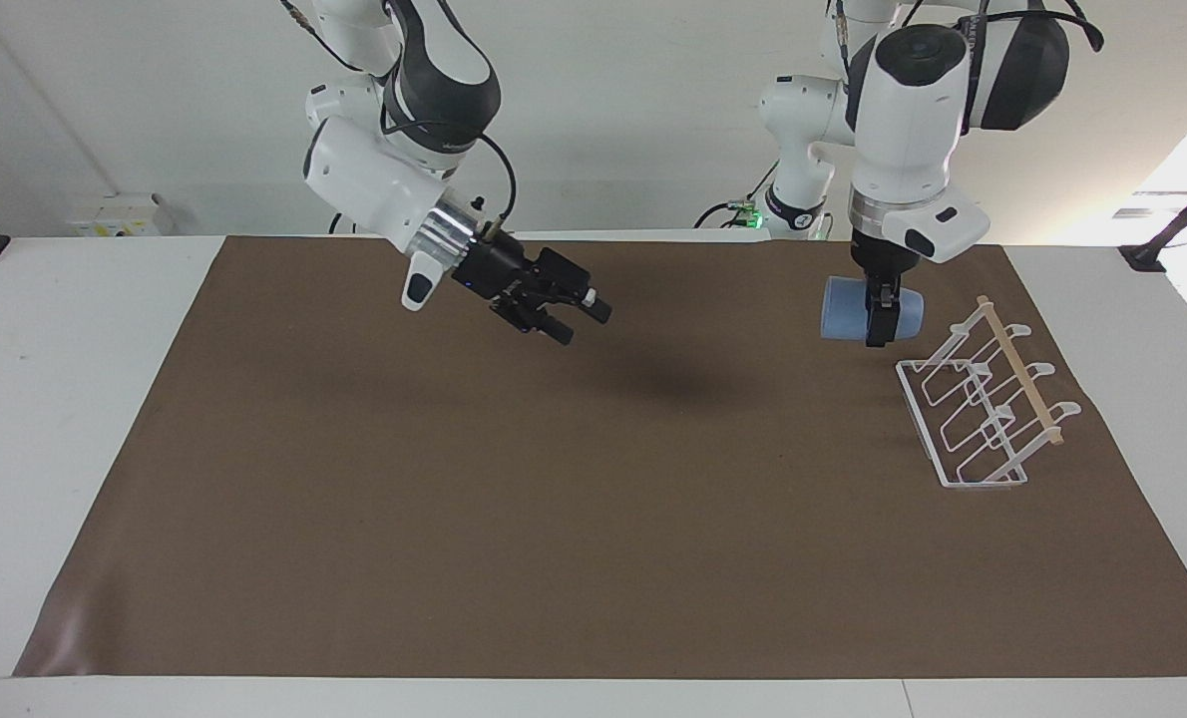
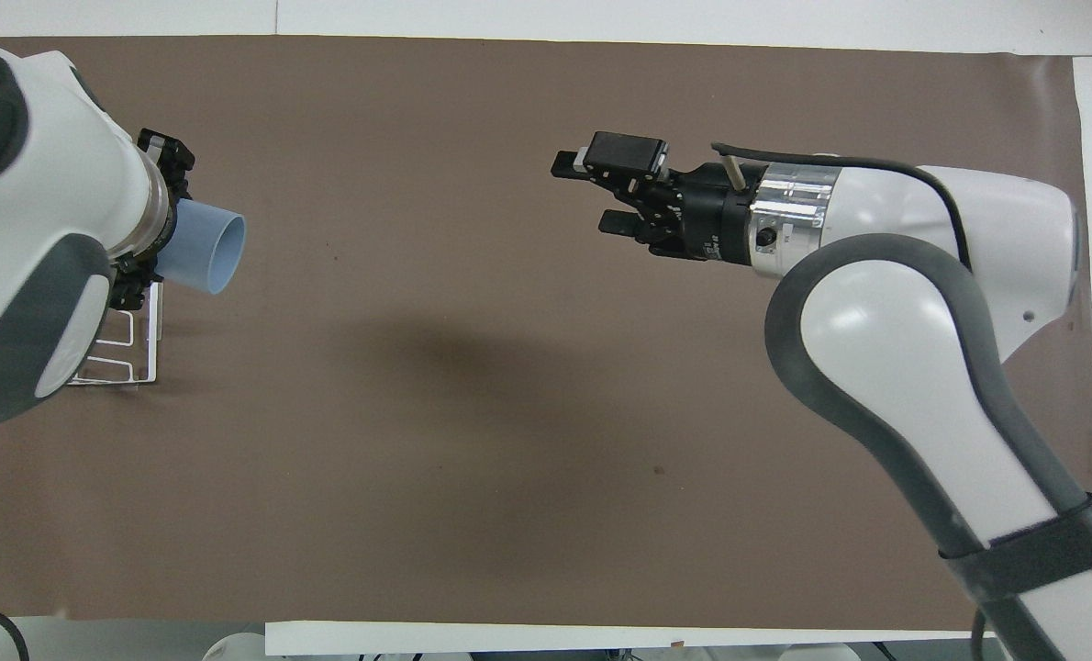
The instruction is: Hang cup on cup holder
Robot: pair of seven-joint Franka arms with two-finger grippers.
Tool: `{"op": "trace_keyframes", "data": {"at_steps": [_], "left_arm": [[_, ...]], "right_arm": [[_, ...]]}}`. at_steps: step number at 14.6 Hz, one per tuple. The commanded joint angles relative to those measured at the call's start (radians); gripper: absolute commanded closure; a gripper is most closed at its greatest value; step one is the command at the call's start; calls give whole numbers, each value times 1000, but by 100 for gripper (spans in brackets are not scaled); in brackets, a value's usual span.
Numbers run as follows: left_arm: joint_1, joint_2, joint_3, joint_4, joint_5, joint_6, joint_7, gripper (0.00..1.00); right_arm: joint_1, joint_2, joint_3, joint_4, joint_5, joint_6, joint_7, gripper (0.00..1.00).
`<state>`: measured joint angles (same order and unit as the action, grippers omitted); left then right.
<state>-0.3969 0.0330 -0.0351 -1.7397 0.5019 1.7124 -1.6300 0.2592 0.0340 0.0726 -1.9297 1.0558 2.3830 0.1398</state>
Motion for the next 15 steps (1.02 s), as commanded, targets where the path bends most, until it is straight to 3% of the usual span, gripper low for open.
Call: {"op": "trace_keyframes", "data": {"at_steps": [1,4,7,11,15], "left_arm": [[-37,115,6,5,319,-83,12,100],[-51,204,7,0,635,-151,-81,100],[-19,385,7,12,944,-252,-270,100],[23,410,7,-9,1035,-296,-363,100],[43,417,4,-66,1035,-310,-424,100]], "right_arm": [[-58,-9,9,-17,-223,-10,-5,0],[-147,-2,6,56,-526,-199,-2,1],[-227,15,10,220,-851,-478,6,1],[-221,-55,-33,368,-1046,-810,3,1],[-256,-72,-30,431,-1154,-958,-51,0]]}}
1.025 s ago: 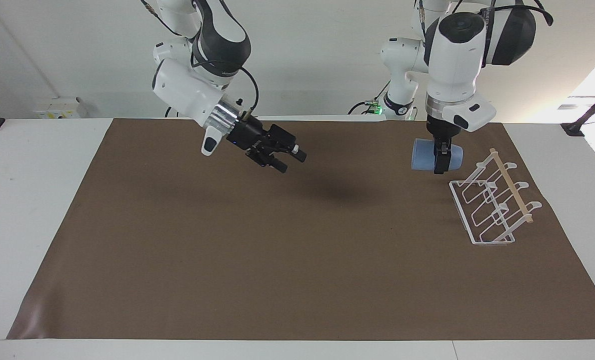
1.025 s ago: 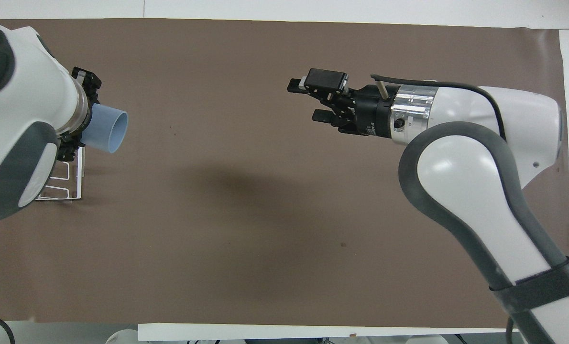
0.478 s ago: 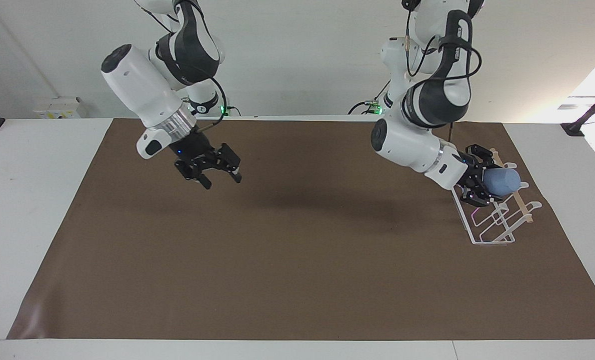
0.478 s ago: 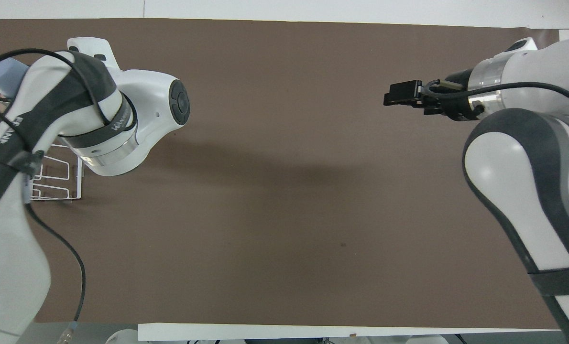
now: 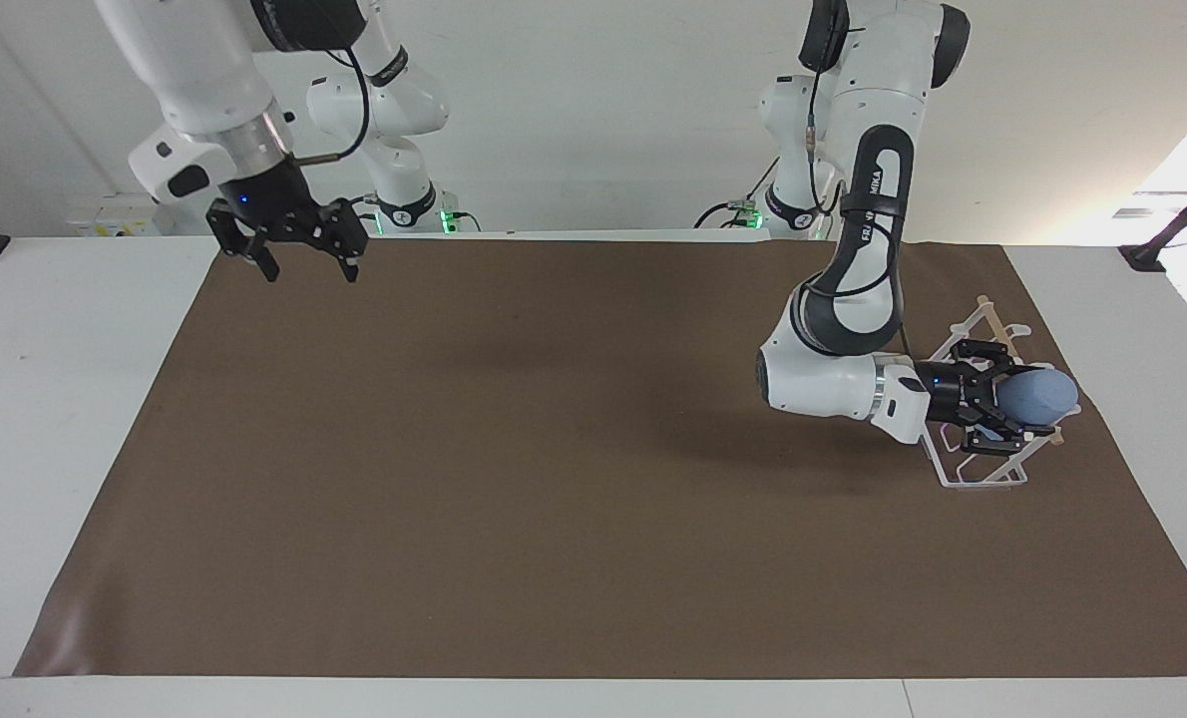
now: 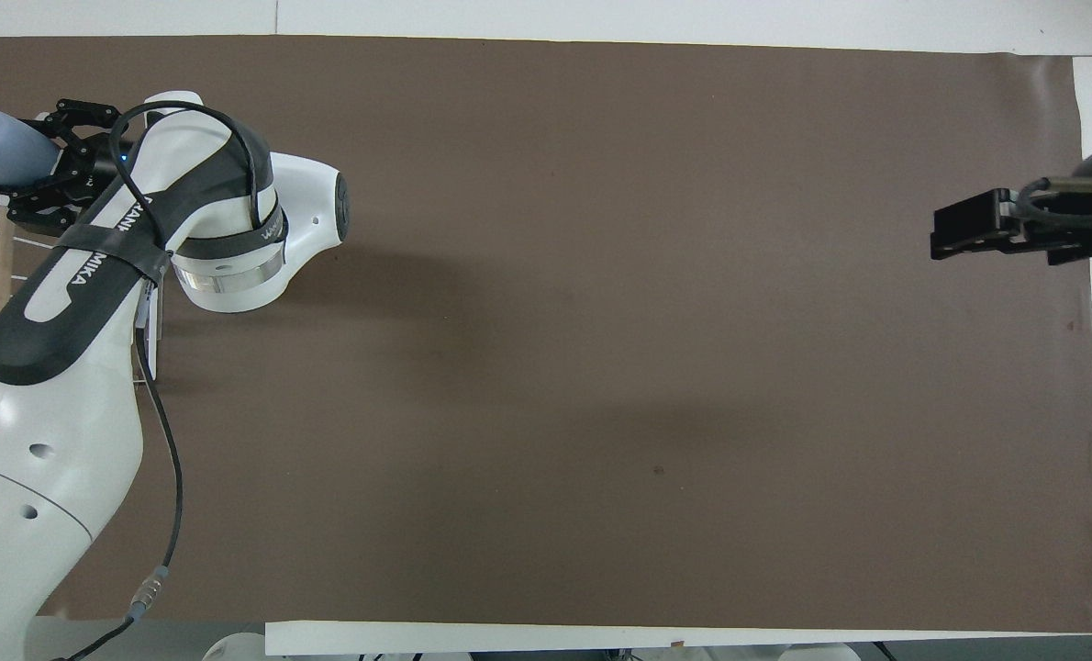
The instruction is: Hang cup on cup holder
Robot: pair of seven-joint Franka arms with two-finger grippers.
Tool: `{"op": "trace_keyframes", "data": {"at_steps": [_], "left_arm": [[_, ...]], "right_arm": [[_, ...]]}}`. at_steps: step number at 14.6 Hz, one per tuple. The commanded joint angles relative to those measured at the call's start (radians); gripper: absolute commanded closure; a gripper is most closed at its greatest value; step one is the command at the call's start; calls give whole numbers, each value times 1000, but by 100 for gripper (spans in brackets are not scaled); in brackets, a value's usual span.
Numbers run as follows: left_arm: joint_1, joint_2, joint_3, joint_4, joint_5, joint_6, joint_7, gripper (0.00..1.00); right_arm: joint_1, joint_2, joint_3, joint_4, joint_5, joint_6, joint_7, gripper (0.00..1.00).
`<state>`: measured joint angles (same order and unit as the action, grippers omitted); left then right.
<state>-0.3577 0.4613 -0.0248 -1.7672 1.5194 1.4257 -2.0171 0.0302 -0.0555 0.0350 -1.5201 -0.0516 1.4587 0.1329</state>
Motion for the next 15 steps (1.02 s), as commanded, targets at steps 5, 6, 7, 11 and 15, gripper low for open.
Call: {"op": "trace_keyframes", "data": {"at_steps": [5,6,7,11,15], "left_arm": [[5,-21,-7,-72,-33,-24,-51,100],[5,-23,-9,-77,-42,-21,-55,100],[6,-24,-9,-89,-44,-19,-69,100],[23,-30,-10,-101,-62,-10,-71,99],[43,-27,-9,-95,-71,38,-71,0]], "right_arm": [[-40,14,11,-15,-30,-63,-82,1],[-36,10,12,-23,-30,-66,-82,0],[-36,6,13,-32,-28,-69,-82,1],[-36,3,14,-35,-11,-69,-84,1],[-52,3,11,-35,-10,-69,-82,1]]}}
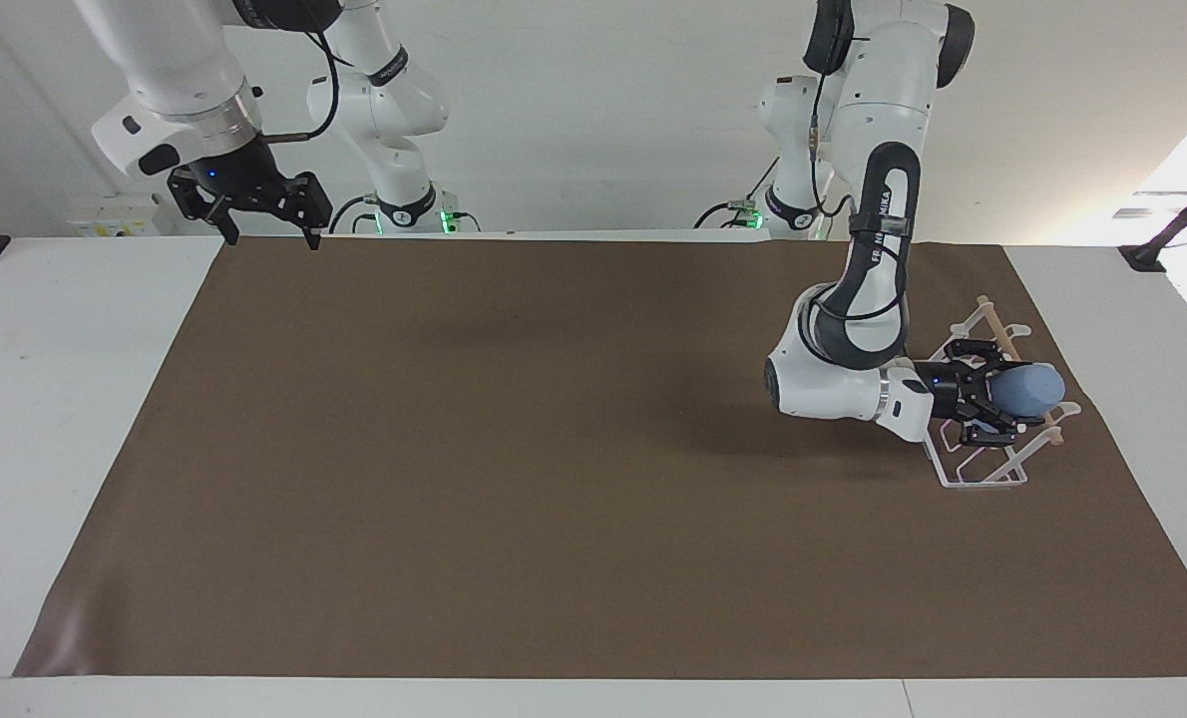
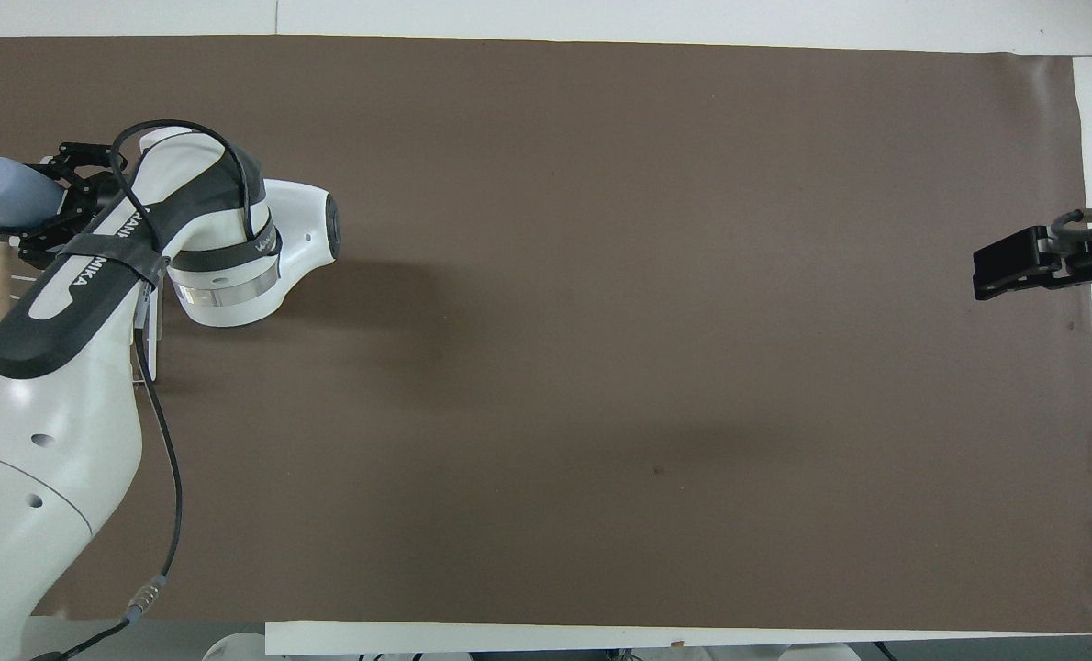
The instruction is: Hang cup on cup holder
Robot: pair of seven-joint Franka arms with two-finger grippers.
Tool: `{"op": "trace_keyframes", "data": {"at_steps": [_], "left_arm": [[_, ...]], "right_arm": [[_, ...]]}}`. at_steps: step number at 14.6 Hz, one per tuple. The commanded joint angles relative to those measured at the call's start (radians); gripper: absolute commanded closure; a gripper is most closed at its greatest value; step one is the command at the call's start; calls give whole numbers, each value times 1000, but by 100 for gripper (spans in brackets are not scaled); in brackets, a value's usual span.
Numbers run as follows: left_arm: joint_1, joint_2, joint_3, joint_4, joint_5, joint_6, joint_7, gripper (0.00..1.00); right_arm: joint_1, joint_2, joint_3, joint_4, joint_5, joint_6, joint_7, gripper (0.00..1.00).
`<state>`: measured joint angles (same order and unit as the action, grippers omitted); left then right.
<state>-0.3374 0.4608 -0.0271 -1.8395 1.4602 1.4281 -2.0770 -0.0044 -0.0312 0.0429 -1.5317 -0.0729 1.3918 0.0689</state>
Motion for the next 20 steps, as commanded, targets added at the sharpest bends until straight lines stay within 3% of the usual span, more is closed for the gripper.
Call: {"op": "trace_keyframes", "data": {"at_steps": [1,5,11,14,20], "left_arm": [[34,-27,-7,-23,-12,38,-11,0],[23,-27,-8,11,-41,38,-8,0],[18,-37,-7,164,-196,15,121,0],[24,-144,-13,163,-234,34,257,0],[122,-309,-2,167,-585,151,635,1]], "right_arm": [[-17,-21,3,-24,12,-2,-18,1],[-8,-21,3,-24,12,-2,-20,0],[-9,-21,3,-24,12,-2,-18,0],[-11,-21,3,-24,12,-4,-18,1],[-9,-21,3,-24,12,-2,-18,1]]}}
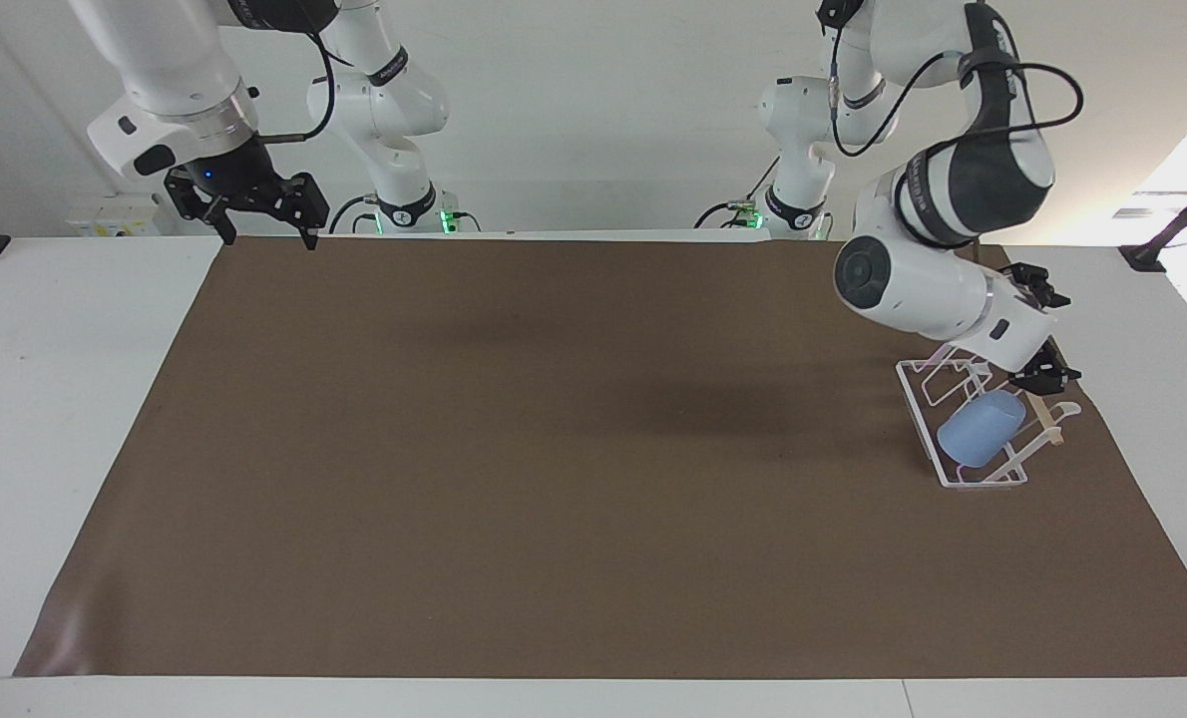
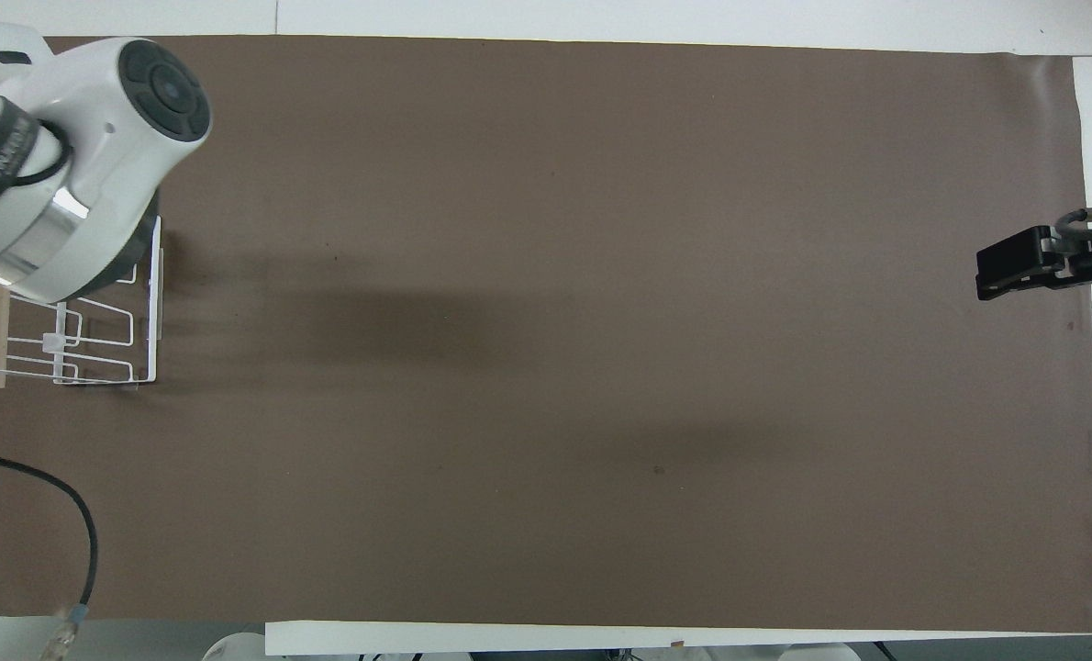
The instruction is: Hang cup on cup holder
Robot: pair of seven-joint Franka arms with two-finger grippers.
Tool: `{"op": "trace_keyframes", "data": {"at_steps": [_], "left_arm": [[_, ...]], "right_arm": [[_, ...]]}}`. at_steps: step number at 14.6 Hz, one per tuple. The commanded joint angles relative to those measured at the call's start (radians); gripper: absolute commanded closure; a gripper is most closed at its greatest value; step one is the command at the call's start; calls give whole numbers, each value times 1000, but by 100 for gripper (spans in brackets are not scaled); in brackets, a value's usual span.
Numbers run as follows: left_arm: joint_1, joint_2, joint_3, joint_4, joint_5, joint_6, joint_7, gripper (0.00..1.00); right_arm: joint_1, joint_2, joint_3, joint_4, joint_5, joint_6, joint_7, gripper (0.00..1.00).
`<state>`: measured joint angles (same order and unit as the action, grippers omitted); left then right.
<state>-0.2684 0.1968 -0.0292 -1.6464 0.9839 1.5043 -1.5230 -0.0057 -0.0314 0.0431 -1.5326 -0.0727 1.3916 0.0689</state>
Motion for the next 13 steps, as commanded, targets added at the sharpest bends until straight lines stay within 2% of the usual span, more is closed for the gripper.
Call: {"op": "trace_keyframes", "data": {"at_steps": [1,6,13], "left_arm": [[66,-66,0,-29,-170,99,121,1],[139,-125,2,-33,-425,123,386,1],[149,-207,3,-53,-807,70,805,0]], "right_arm": [[-10,-21,3,-23,11,-2,-18,1],[-10,-21,3,-23,11,-3,-18,1],[-8,-21,3,-23,11,-2,-18,1]]}}
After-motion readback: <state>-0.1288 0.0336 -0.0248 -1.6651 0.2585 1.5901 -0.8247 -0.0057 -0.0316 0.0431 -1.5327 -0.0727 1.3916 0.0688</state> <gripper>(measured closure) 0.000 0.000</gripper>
